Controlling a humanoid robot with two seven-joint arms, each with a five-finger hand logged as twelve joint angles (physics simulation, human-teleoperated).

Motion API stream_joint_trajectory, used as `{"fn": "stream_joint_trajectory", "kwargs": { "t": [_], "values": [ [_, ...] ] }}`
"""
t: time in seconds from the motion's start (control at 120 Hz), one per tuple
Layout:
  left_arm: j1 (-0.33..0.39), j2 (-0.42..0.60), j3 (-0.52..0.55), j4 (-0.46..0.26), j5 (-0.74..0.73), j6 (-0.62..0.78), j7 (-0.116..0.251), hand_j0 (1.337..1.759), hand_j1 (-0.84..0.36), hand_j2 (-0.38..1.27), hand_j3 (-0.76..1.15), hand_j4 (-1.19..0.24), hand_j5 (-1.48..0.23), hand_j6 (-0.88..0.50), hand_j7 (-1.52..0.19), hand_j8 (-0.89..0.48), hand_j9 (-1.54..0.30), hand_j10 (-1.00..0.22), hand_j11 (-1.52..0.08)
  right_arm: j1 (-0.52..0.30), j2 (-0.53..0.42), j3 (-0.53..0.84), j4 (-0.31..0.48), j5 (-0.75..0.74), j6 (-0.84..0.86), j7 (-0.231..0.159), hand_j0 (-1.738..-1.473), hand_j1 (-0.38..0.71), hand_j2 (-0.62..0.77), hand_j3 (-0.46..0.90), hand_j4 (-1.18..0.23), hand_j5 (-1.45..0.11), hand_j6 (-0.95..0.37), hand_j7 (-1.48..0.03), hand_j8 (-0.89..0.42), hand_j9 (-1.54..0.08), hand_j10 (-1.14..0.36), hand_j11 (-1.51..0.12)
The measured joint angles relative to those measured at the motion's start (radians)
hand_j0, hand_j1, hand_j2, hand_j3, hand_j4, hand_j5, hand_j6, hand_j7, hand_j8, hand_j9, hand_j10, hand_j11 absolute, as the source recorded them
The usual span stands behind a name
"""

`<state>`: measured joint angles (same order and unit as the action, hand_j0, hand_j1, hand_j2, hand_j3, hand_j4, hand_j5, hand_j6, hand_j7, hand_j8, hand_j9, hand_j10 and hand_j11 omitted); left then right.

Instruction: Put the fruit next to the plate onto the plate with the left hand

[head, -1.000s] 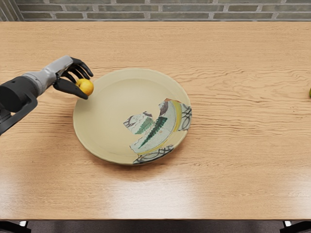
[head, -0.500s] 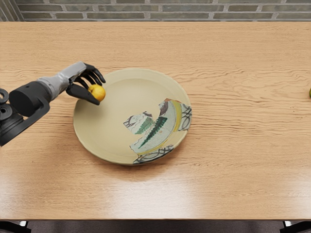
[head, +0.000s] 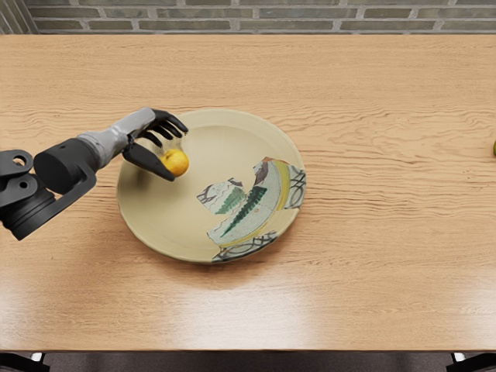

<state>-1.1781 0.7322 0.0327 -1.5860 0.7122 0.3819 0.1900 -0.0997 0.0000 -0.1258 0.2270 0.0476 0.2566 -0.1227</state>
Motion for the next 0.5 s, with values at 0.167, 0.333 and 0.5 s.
{"fn": "stream_joint_trajectory", "kwargs": {
  "t": [0.167, 0.333, 0.5],
  "values": [
    [-0.006, 0.002, -0.043, 0.003, -0.009, -0.005, -0.003, 1.658, 0.15, 0.11, 0.00, -0.19, -0.25, -0.18, -0.25, -0.15, -0.25, -0.19, -0.25, 0.000, 0.000, 0.000, 0.000, 0.000, 0.000, 0.000, -1.658, -0.33, 0.00, 0.00, -0.02, -0.02, -0.02, -0.02, -0.02, -0.02, -0.02, -0.02],
    [0.001, 0.132, -0.145, 0.002, -0.253, -0.205, -0.003, 1.658, 0.25, 0.05, 0.00, -0.09, -0.12, -0.09, -0.12, -0.07, -0.12, -0.09, -0.12, 0.000, 0.000, 0.000, 0.000, 0.000, 0.000, 0.000, -1.658, -0.33, 0.00, 0.00, -0.02, -0.02, -0.02, -0.02, -0.02, -0.02, -0.02, -0.02],
    [0.082, 0.342, -0.232, 0.006, -0.663, -0.532, 0.002, 1.658, 0.30, 0.02, 0.00, -0.05, -0.06, -0.04, -0.06, -0.04, -0.06, -0.05, -0.06, 0.000, 0.000, 0.000, 0.000, 0.000, 0.000, 0.000, -1.658, -0.33, 0.00, 0.00, -0.02, -0.02, -0.02, -0.02, -0.02, -0.02, -0.02, -0.02]
  ]
}}
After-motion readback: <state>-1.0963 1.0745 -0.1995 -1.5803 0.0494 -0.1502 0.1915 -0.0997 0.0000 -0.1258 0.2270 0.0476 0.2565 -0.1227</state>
